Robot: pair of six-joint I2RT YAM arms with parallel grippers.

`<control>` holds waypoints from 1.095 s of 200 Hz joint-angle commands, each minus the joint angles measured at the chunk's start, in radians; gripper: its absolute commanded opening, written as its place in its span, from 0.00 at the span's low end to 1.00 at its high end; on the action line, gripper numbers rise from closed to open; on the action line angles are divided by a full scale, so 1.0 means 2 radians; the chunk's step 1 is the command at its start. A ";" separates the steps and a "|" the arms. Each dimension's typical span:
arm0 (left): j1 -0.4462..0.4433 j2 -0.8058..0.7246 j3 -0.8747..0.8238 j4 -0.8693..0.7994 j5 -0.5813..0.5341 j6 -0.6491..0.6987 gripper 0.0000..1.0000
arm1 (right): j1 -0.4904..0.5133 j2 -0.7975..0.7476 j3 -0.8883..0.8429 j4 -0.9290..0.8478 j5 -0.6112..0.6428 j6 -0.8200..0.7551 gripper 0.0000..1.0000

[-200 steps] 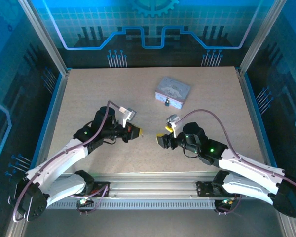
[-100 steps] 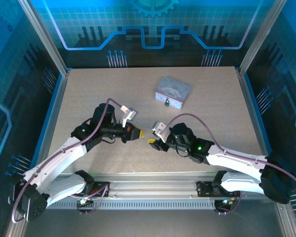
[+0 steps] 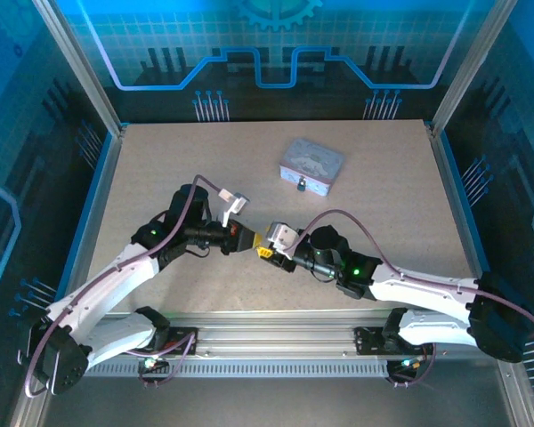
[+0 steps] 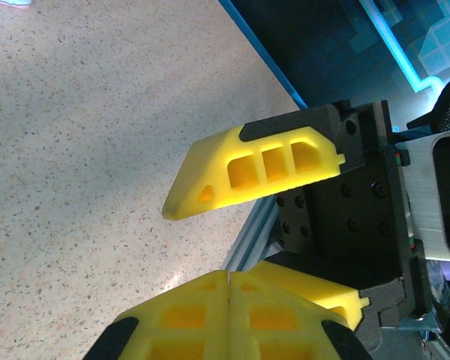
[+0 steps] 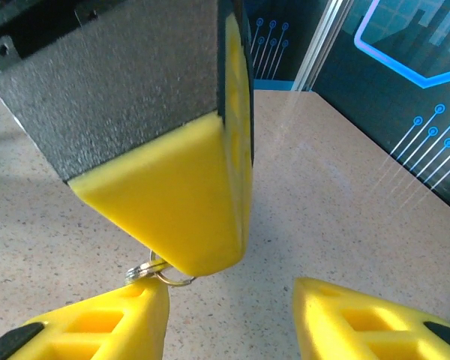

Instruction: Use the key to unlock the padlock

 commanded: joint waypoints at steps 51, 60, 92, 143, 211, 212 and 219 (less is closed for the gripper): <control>0.014 -0.013 0.003 0.012 0.012 -0.021 0.00 | 0.028 0.019 -0.011 0.022 0.037 -0.024 0.45; 0.014 -0.013 0.003 0.012 0.012 -0.022 0.00 | 0.032 0.021 -0.010 0.024 0.041 -0.028 0.45; 0.015 -0.014 0.001 0.013 0.012 -0.023 0.00 | 0.036 0.026 -0.004 0.027 0.050 -0.035 0.43; 0.016 -0.016 0.000 0.012 0.012 -0.022 0.00 | 0.036 0.022 -0.007 0.039 0.072 -0.035 0.38; 0.015 -0.015 -0.001 0.014 0.014 -0.024 0.00 | 0.037 0.017 -0.004 0.048 0.075 -0.038 0.36; 0.016 -0.015 -0.001 0.014 0.014 -0.024 0.00 | 0.037 0.017 -0.004 0.048 0.075 -0.037 0.36; 0.016 -0.014 -0.003 0.014 0.014 -0.024 0.00 | 0.037 0.017 -0.004 0.048 0.074 -0.037 0.36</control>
